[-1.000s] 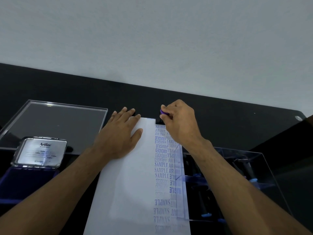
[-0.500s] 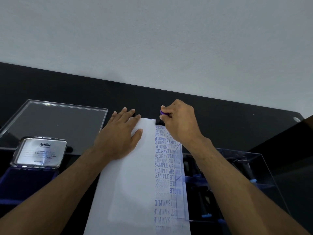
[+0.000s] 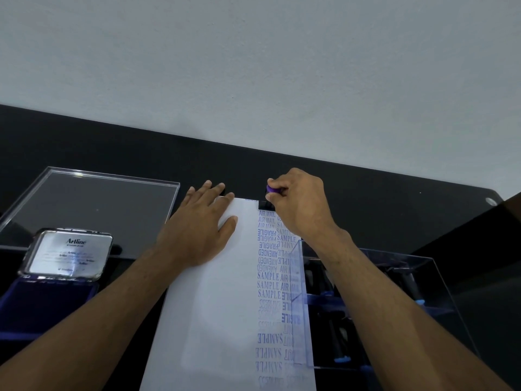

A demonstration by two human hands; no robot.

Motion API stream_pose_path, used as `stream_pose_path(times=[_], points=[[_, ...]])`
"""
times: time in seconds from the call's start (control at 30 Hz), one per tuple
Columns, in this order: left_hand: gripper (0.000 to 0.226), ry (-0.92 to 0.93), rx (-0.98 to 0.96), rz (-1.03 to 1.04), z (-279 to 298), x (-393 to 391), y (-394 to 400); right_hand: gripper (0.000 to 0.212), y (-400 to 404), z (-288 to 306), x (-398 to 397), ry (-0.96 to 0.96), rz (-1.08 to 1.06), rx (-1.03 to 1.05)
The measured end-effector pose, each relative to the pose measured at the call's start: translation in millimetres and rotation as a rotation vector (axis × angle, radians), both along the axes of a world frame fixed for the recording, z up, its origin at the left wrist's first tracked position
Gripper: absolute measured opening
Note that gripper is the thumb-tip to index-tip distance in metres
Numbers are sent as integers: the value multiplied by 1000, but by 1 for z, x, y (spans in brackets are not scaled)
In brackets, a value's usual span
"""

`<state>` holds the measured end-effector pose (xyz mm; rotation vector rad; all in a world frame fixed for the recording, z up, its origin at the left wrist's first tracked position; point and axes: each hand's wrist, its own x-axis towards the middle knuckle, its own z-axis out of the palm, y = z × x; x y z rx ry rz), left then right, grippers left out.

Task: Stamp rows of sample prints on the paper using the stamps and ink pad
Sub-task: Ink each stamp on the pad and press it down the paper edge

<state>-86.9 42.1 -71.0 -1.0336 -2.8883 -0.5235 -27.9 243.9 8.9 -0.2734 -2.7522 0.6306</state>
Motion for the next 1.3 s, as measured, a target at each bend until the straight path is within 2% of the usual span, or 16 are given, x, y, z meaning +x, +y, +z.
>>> stream_pose_path(times=[0.57, 0.63, 0.73, 0.83, 0.97, 1.13, 1.3], points=[[68, 12, -8, 5, -1, 0, -1, 29, -1, -1, 3, 1, -10, -50], [68, 11, -1, 1, -1, 0, -1, 28, 2, 1, 7, 82, -50, -121], [69, 15, -9, 0, -2, 0, -1, 23, 12, 3, 15, 245, -222, -263], [68, 11, -9, 2, -1, 0, 0, 20, 20, 4, 21, 266, -369, -511], [68, 11, -11, 4, -2, 0, 0, 28, 21, 10, 28, 253, -425, -772], [71, 7, -20, 6, -1, 0, 0, 19, 18, 9, 34, 254, -455, -888], [69, -2, -25, 9, -1, -1, 1, 16, 19, 6, 35, 248, -463, -908]])
